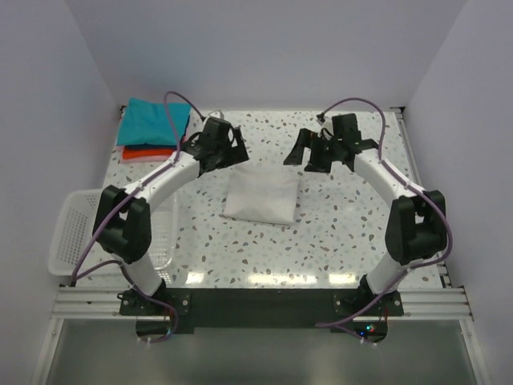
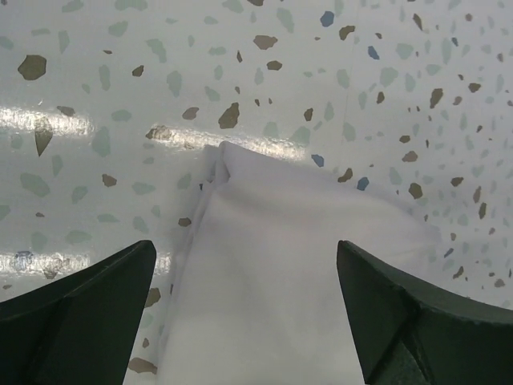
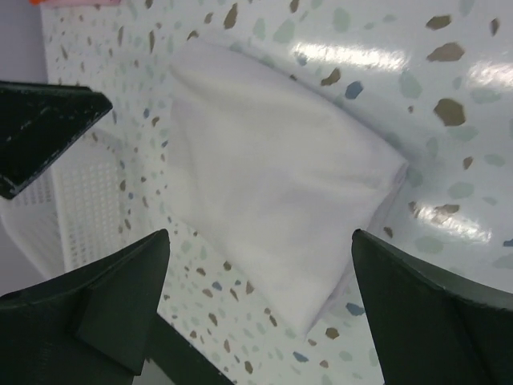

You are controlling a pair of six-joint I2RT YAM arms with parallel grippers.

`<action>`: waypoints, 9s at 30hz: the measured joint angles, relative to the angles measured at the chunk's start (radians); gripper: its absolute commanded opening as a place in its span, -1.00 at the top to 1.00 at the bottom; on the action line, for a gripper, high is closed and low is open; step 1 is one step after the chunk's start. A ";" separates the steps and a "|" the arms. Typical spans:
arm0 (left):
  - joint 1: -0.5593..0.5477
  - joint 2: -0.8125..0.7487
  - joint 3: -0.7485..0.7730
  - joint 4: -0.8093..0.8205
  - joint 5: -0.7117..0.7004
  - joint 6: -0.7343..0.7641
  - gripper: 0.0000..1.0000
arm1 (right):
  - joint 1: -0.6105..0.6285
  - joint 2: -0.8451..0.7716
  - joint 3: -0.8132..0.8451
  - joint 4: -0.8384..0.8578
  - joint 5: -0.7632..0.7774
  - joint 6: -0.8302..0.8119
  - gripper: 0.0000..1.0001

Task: Fold and stack the t-shirts
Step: Fold the tshirt, then neatly place the folded tshirt to the corner

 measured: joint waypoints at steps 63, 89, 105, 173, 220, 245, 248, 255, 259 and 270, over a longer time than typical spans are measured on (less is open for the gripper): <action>-0.026 0.174 -0.068 0.241 0.217 0.000 -1.00 | 0.171 -0.089 -0.426 0.335 -0.317 0.073 -0.98; 0.024 0.114 -0.068 0.222 0.210 0.054 -1.00 | 0.147 -0.231 -0.526 0.230 -0.257 0.014 -0.98; 0.024 0.015 -0.128 0.055 0.058 0.105 -1.00 | 0.147 -0.583 -0.441 -0.083 0.026 -0.105 -0.98; 0.060 0.306 0.238 0.088 -0.525 0.748 1.00 | 0.062 -0.539 -0.440 -0.172 0.209 -0.187 -0.98; 0.179 0.233 0.634 0.186 -0.599 1.151 1.00 | -0.006 -0.502 -0.464 -0.130 0.153 -0.182 -0.98; 0.354 0.327 0.639 0.113 -0.463 1.042 1.00 | -0.018 -0.469 -0.464 -0.124 0.155 -0.181 -0.98; 0.377 0.361 0.639 0.112 -0.444 1.036 1.00 | -0.018 -0.468 -0.464 -0.124 0.155 -0.181 -0.98; 0.430 0.422 0.651 0.121 -0.406 1.019 1.00 | -0.019 -0.444 -0.464 -0.124 0.158 -0.181 -0.97; 0.464 0.443 0.653 0.121 -0.384 1.007 1.00 | -0.021 -0.440 -0.464 -0.124 0.165 -0.181 -0.98; 0.544 0.496 0.675 0.120 -0.330 0.966 -0.36 | -0.022 -0.435 -0.460 -0.129 0.190 -0.177 -0.98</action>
